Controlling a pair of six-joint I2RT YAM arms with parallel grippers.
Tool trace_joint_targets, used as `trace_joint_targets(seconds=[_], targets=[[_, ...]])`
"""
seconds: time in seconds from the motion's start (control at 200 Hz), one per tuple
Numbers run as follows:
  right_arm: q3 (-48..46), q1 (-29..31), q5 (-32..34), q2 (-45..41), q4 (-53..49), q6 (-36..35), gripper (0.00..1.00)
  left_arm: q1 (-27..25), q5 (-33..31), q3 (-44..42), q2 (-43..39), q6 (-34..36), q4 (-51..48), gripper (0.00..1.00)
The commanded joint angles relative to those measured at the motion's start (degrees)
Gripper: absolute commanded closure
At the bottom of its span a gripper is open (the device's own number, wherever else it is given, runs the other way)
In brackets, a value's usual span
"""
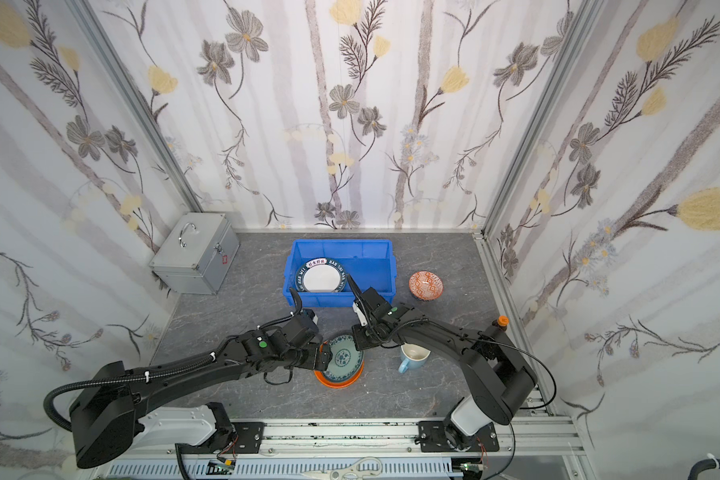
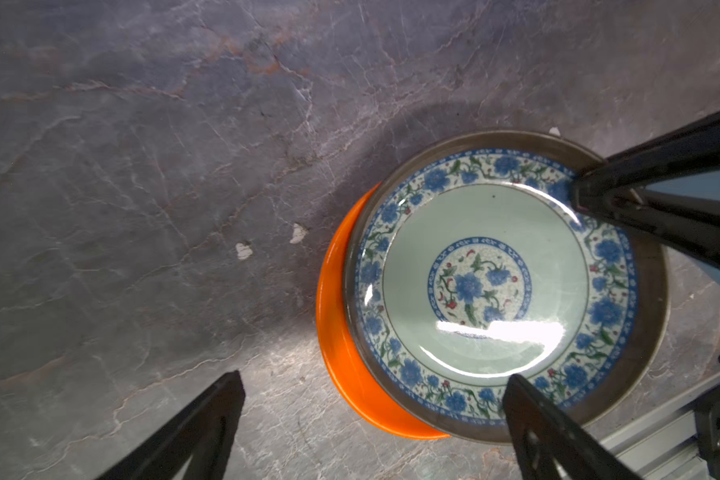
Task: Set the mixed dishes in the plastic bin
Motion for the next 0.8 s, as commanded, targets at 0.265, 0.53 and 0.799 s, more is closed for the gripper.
trace_joint_targets(seconds=[0.265, 0.53, 0.799], targets=[[2.5, -0.6, -0.4, -1.6, -1.5, -1.5, 0.95, 5.0, -4.0, -0.4, -9.4, 1.3, -8.1, 0.0], [7.7, -1.0, -2.0, -2.4, -3.6, -2.6, 0.95, 9.9, -5.3, 0.4, -16.0, 1.7, -12.4, 0.0], [16.9, -2.9, -4.4, -1.7, -7.4, -4.5, 0.94, 14.0, -5.2, 3.3, -18.7, 2.4, -15.2, 0.0]])
